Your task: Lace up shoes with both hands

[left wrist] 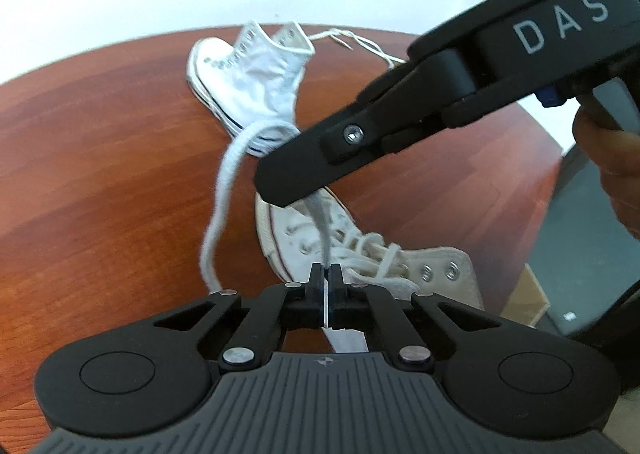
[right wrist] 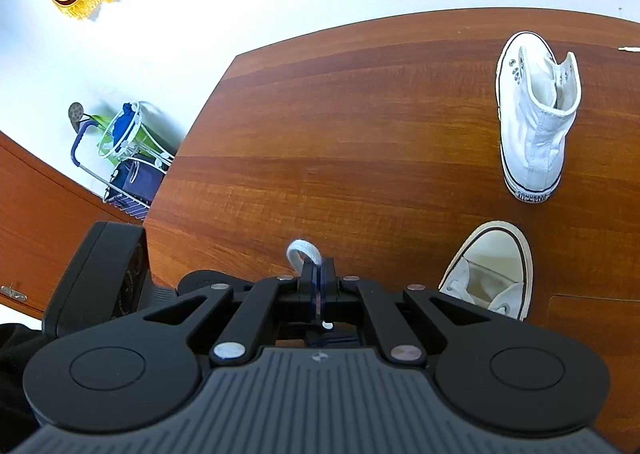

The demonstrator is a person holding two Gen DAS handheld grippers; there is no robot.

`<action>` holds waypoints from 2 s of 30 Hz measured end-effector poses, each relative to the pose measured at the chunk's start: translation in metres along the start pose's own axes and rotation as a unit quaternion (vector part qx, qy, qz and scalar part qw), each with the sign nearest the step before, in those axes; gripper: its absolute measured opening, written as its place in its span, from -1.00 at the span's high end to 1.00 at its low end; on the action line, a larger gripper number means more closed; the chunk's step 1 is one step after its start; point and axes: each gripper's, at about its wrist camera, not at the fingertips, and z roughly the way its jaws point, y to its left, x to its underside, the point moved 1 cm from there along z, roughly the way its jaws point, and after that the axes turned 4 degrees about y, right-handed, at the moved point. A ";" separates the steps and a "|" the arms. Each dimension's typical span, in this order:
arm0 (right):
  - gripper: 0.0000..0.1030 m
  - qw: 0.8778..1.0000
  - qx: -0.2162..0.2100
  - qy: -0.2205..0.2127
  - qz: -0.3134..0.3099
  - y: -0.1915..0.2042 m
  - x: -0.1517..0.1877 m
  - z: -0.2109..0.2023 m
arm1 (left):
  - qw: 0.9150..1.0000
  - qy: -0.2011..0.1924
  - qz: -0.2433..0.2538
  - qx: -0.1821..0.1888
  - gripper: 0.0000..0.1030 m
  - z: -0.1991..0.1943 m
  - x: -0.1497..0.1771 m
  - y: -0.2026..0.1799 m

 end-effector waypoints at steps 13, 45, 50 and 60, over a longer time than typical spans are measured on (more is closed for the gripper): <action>0.91 1.000 0.029 0.001 -0.008 -0.009 0.000 -0.004 | 0.998 -0.028 -0.019 -0.049 0.98 -0.021 0.000 0.008; 0.16 0.984 0.134 -0.047 0.111 -0.073 0.058 -0.037 | 0.998 0.044 -0.006 -0.046 0.95 -0.012 -0.004 0.038; 0.16 0.975 0.173 -0.040 0.138 -0.092 0.077 -0.046 | 0.997 0.045 -0.025 -0.058 0.95 -0.014 -0.002 0.052; 0.16 0.958 0.234 -0.021 0.162 -0.120 0.116 -0.059 | 0.998 0.050 0.004 -0.037 0.83 -0.022 -0.008 0.036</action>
